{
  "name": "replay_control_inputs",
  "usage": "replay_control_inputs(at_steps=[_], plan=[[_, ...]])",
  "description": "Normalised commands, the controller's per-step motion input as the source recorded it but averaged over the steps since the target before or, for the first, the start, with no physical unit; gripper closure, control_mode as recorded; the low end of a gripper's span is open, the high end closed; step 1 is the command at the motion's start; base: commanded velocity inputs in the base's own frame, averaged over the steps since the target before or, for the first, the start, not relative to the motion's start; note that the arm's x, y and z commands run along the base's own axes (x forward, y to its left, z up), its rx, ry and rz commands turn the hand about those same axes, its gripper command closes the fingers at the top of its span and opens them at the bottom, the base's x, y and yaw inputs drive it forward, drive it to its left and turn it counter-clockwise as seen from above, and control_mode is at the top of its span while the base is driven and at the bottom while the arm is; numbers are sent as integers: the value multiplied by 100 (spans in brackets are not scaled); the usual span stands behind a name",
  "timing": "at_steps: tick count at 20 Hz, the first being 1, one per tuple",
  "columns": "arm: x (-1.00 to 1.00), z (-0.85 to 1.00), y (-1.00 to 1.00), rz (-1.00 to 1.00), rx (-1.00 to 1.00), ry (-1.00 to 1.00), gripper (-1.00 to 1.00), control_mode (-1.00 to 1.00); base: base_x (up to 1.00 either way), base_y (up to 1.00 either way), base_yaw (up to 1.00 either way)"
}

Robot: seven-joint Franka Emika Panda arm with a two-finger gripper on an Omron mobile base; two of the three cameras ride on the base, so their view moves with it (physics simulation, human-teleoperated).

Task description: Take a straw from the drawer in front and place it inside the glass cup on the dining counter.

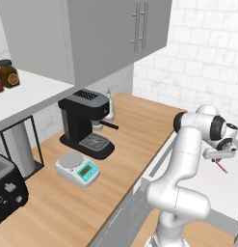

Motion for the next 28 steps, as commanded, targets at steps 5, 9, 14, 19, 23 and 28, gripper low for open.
replay_control_inputs(at_steps=[5, 9, 14, 19, 23, 28], plan=[[-21, 92, 13, 0, 0, 0, 100, -100, 0, 0, 0], [-27, 55, 2, 0, 0, 0, 100, -100, 0, 0, 0], [0, 0, -1, 0, 1, 0, 100, -100, 0, 0, 0], [-10, 14, 0, 1, 0, -1, 100, -100, 0, 0, 0], [-11, 64, 9, 9, -3, -2, 100, -100, 0, 0, 0], [-18, 79, 30, 26, -3, -9, 100, -100, 0, 0, 0]])
